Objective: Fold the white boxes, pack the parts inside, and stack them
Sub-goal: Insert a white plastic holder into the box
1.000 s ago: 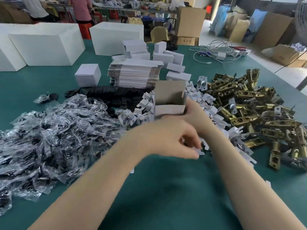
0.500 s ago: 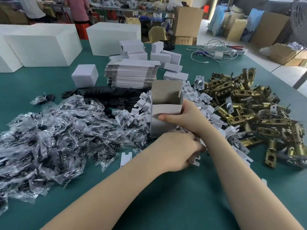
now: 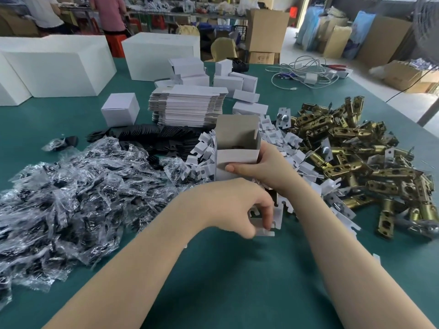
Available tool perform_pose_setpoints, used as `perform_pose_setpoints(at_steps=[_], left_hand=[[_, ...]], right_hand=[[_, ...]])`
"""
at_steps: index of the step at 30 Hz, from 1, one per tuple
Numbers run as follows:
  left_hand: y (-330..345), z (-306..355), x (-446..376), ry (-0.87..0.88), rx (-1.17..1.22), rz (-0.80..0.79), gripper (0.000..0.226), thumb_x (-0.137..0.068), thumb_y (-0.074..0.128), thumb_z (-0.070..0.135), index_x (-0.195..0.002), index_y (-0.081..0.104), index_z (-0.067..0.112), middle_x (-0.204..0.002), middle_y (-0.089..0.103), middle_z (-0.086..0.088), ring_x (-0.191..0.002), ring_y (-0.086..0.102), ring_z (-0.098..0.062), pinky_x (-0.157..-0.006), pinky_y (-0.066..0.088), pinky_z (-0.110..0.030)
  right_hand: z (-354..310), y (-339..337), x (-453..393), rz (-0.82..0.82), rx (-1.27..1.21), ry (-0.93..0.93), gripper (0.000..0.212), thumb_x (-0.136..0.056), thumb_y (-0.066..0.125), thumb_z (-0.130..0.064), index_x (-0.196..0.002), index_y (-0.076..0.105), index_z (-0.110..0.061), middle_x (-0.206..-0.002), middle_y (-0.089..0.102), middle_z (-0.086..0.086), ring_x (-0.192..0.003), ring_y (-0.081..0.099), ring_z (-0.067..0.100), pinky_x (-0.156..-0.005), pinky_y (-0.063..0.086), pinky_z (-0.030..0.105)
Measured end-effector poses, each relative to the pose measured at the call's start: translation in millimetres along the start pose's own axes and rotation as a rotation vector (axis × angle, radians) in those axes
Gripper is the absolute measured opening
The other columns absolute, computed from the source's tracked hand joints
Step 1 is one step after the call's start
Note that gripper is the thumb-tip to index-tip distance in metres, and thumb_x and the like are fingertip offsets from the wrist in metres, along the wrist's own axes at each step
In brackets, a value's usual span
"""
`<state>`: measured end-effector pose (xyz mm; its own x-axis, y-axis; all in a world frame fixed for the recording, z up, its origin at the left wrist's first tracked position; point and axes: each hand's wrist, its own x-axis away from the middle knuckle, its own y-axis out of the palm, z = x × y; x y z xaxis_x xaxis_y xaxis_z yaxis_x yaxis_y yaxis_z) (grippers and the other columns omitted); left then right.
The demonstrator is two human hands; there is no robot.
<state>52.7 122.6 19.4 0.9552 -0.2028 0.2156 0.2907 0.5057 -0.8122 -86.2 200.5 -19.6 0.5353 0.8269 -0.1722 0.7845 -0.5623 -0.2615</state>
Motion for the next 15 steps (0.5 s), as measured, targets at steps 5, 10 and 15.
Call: perform_pose_setpoints(at_steps=[5,10,15], left_hand=[[-33,2,27,0.156,0.451,0.043,0.035,-0.091,0.066,0.019,-0.12,0.063,0.039,-0.108,0.069,0.012,-0.096,0.068,-0.01,-0.087,0.056,-0.029],[-45,-13,28,0.222,0.828,0.613,0.03,-0.074,0.084,0.027,-0.101,0.074,0.034,-0.096,0.074,0.006,-0.088,0.071,-0.014,-0.072,0.058,-0.024],[-37,-18,17,0.082,0.568,1.052,0.018,-0.083,0.076,0.029,-0.1,0.07,0.029,-0.085,0.075,0.004,-0.073,0.069,-0.005,-0.064,0.053,-0.016]], right_hand=[[2,0,-1,0.012,0.014,0.005,0.019,-0.087,0.065,0.004,-0.095,0.057,-0.012,-0.089,0.064,0.017,-0.082,0.062,0.033,-0.067,0.05,0.037],[1,1,0,-0.008,-0.034,-0.024,0.036,-0.075,0.084,-0.017,-0.107,0.068,-0.018,-0.101,0.076,0.003,-0.099,0.07,0.02,-0.084,0.056,0.029],[3,1,-2,-0.033,-0.065,-0.01,0.036,-0.077,0.083,-0.011,-0.109,0.069,-0.023,-0.102,0.076,-0.008,-0.099,0.07,0.008,-0.08,0.052,0.017]])
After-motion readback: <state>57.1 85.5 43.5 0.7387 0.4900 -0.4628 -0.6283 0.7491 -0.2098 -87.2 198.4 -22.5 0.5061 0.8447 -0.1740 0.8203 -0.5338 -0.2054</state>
